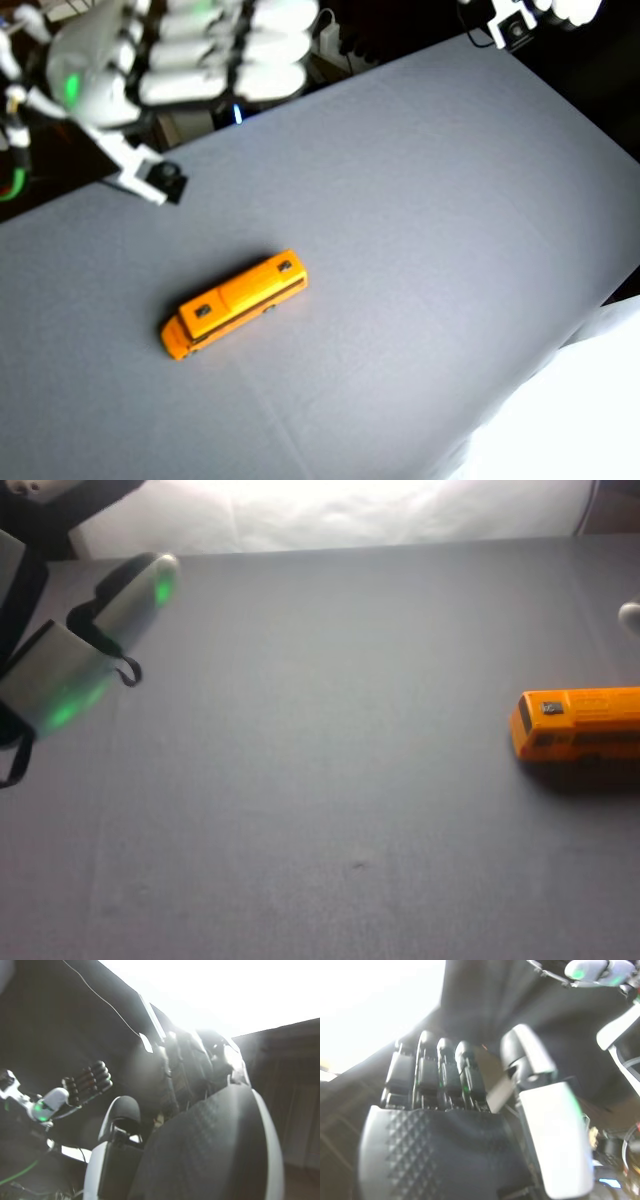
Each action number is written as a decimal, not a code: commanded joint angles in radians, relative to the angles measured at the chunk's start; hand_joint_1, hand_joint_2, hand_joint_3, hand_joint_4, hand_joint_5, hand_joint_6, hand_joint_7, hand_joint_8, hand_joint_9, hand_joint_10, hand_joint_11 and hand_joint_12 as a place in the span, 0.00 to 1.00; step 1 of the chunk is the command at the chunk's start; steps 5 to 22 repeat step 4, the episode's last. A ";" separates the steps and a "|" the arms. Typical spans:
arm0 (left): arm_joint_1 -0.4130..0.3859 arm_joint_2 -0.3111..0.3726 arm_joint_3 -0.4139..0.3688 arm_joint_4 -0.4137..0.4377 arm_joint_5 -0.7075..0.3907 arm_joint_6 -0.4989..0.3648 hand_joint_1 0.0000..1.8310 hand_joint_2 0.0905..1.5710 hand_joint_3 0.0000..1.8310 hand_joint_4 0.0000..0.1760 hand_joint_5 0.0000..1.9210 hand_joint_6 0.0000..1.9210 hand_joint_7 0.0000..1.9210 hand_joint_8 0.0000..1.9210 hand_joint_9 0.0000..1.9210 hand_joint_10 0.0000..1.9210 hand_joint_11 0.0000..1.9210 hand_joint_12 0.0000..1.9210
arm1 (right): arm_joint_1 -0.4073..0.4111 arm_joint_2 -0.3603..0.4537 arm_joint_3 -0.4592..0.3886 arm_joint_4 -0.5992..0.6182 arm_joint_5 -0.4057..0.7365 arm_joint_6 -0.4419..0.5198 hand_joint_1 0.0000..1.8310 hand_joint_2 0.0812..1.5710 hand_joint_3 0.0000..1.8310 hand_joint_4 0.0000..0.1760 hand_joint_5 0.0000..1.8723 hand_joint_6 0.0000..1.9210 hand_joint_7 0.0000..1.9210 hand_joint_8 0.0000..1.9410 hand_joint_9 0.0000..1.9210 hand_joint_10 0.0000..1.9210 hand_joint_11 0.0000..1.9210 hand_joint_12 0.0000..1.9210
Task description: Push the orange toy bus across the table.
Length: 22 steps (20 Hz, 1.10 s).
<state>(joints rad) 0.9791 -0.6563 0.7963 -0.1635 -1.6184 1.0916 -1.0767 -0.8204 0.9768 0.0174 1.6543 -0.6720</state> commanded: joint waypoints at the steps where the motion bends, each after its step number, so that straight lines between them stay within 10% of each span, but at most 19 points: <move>1: -0.031 0.010 -0.005 0.008 -0.117 0.003 0.63 0.84 0.00 0.00 0.21 0.00 0.26 0.00 0.28 0.01 0.06 0.53 | 0.015 0.008 -0.008 0.034 0.110 0.002 0.34 0.80 0.00 0.09 0.05 0.01 0.11 0.01 0.15 0.01 0.00 0.49; 2: -0.049 0.015 -0.008 0.010 -0.117 0.003 0.61 0.89 0.00 0.00 0.21 0.00 0.33 0.01 0.36 0.03 0.13 0.57 | 0.017 0.024 -0.023 0.041 0.111 0.004 0.43 0.78 0.00 0.00 0.14 0.04 0.13 0.01 0.14 0.00 0.00 0.40; 3: -0.059 0.018 -0.011 0.007 -0.117 0.003 0.46 0.94 0.00 0.00 0.23 0.00 0.37 0.01 0.40 0.04 0.16 0.63 | 0.038 0.050 -0.039 0.038 0.111 0.011 0.42 0.80 0.00 0.00 0.22 0.03 0.23 0.01 0.22 0.02 0.00 0.54; 4: -0.058 0.019 -0.019 -0.002 -0.117 0.003 0.18 0.97 0.00 0.02 0.21 0.00 0.37 0.00 0.35 0.02 0.02 0.58 | 0.063 0.062 -0.038 0.038 0.111 0.026 0.50 0.78 0.00 0.00 0.39 0.02 0.41 0.02 0.43 0.04 0.23 0.48; 22: -0.058 0.019 -0.019 -0.002 -0.117 0.003 0.18 0.97 0.00 0.02 0.21 0.00 0.37 0.00 0.35 0.02 0.02 0.58 | 0.063 0.062 -0.038 0.038 0.111 0.026 0.50 0.78 0.00 0.00 0.39 0.02 0.41 0.02 0.43 0.04 0.23 0.48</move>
